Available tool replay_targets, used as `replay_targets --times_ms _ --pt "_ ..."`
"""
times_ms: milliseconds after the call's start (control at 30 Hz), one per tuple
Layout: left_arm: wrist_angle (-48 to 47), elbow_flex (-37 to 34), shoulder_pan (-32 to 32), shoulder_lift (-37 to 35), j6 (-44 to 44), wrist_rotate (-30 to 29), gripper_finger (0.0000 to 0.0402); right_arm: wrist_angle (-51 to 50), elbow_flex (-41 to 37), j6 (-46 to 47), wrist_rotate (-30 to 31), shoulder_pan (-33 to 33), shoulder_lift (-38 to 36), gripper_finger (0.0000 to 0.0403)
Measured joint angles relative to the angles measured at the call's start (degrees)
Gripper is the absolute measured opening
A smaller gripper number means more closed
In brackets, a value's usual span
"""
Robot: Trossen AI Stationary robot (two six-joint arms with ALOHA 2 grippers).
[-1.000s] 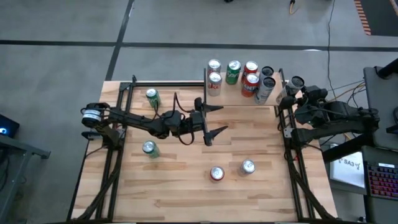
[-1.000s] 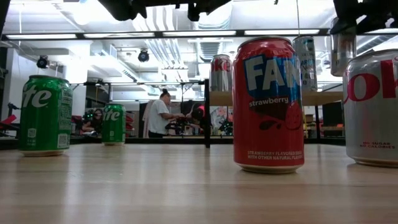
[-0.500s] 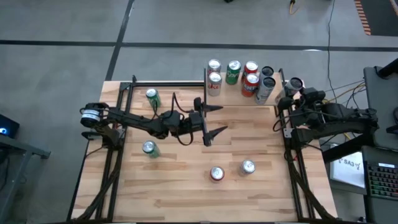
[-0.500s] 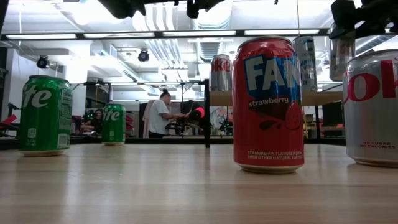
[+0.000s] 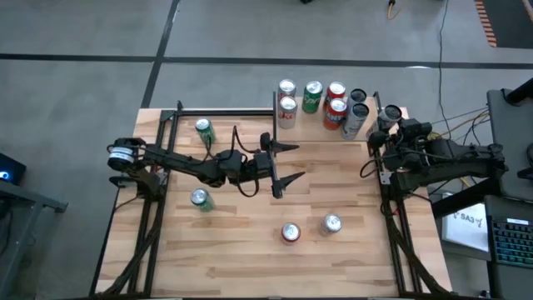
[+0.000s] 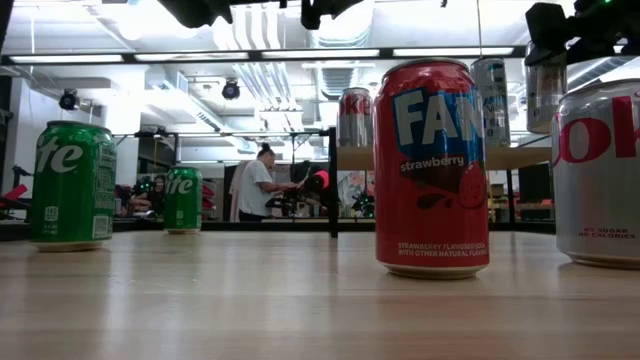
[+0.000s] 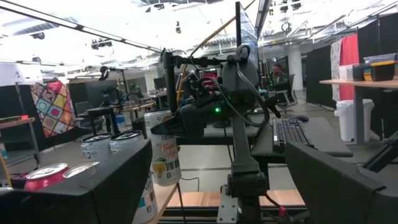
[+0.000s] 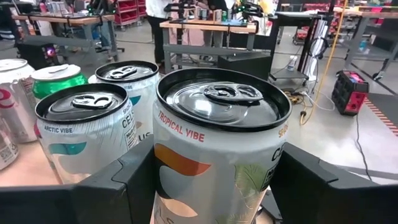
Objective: Place canned beverage on shelf
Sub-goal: Put the white soda can on the shelf aligned to the right of the other silver soda cans
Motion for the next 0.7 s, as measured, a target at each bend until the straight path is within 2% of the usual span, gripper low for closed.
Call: replay_targets --times_ms 700 --pt "-1.8 0.0 -0.2 -0.3 1.0 0.0 0.0352 0.0 -1.3 3.8 2.4 0.0 1.6 0.0242"
